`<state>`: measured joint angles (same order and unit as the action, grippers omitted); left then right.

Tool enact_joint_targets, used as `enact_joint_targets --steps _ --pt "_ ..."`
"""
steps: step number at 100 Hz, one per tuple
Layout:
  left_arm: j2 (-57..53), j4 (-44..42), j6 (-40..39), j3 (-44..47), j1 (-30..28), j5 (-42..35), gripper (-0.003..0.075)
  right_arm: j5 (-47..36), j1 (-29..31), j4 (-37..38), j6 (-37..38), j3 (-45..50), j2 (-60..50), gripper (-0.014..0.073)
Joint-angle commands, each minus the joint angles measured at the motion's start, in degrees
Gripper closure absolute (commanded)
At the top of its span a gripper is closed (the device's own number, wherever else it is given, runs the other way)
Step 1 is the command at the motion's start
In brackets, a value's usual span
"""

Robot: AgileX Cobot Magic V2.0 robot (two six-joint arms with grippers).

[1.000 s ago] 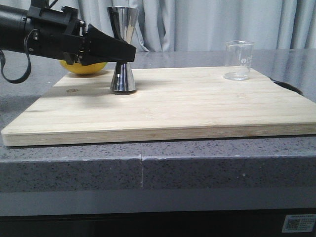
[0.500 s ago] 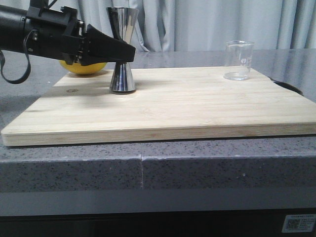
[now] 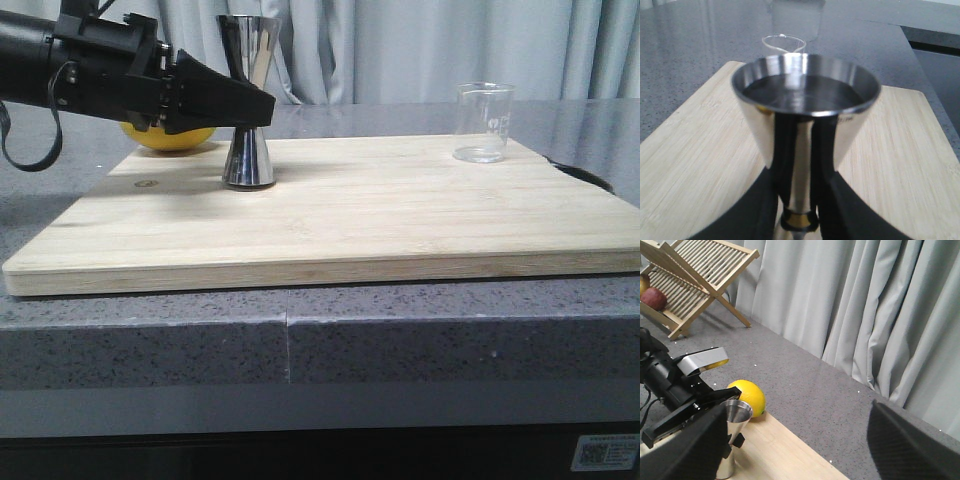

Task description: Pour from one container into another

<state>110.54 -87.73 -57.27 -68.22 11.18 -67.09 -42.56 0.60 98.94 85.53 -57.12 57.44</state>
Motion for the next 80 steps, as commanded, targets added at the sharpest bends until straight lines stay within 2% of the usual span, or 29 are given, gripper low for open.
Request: enact_joint_targets --steps 1,80 --pt "-2.83 3.30 0.28 -1.24 -0.19 -7.25 0.0608 0.57 -0.06 -2.32 0.11 -1.33 -1.04 0.0071" --pt "-2.83 3.30 4.04 -1.24 -0.19 -6.01 0.0608 0.57 -0.06 -2.32 0.11 -1.33 -1.04 0.0071"
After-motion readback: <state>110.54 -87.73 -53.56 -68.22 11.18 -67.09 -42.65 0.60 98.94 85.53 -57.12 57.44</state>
